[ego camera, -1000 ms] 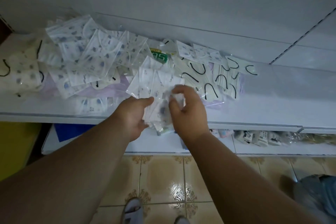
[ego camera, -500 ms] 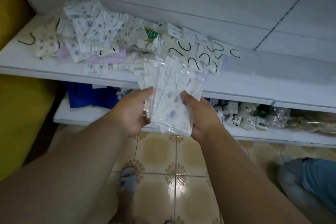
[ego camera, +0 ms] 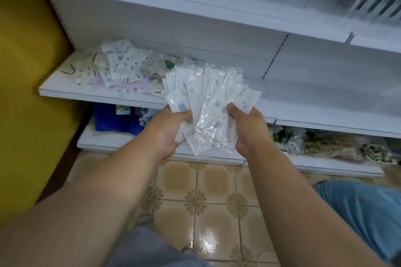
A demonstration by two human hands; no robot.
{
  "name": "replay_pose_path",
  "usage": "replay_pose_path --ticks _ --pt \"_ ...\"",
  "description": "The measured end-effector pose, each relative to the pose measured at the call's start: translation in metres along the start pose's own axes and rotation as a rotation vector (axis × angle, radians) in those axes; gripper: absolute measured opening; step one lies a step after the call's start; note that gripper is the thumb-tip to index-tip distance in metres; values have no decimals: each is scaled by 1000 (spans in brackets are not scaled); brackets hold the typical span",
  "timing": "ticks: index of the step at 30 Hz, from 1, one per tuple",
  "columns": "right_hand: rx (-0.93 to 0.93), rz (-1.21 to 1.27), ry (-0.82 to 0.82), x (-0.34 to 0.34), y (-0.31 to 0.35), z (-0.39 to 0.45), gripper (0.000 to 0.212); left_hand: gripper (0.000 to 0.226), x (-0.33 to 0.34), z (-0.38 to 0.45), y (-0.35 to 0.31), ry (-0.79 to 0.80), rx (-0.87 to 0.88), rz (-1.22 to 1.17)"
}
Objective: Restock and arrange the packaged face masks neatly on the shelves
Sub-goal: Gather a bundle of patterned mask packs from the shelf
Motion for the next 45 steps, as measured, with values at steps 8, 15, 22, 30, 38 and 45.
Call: replay_pose_path --ticks 8,15,22,30,38,45 --pt "-72 12 -5 36 44 3 17 18 -10 -7 -65 -14 75 -102" --pt "-2 15 -10 118 72 41 46 18 -46 36 -144 -150 342 140" --pt "-229 -97 -77 153 135 92 6 47 -32 85 -227 -146 311 131" --pt "-301 -61 -87 160 212 213 6 15 25 183 -301 -104 389 152" --pt "-275 -161 20 179 272 334 14 27 68 263 -384 -219 514 397" --pt "-267 -428 -125 193 294 407 18 24 99 330 -424 -405 518 840"
Point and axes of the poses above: each hand's wrist, its own z-axis towards the middle knuckle, its own x-axis out of the palm, y = z × x, the point moved 3 cm from there along z, towards the middle knuckle, and after that the axes turned 3 degrees about -x, right-handed, at the moved point
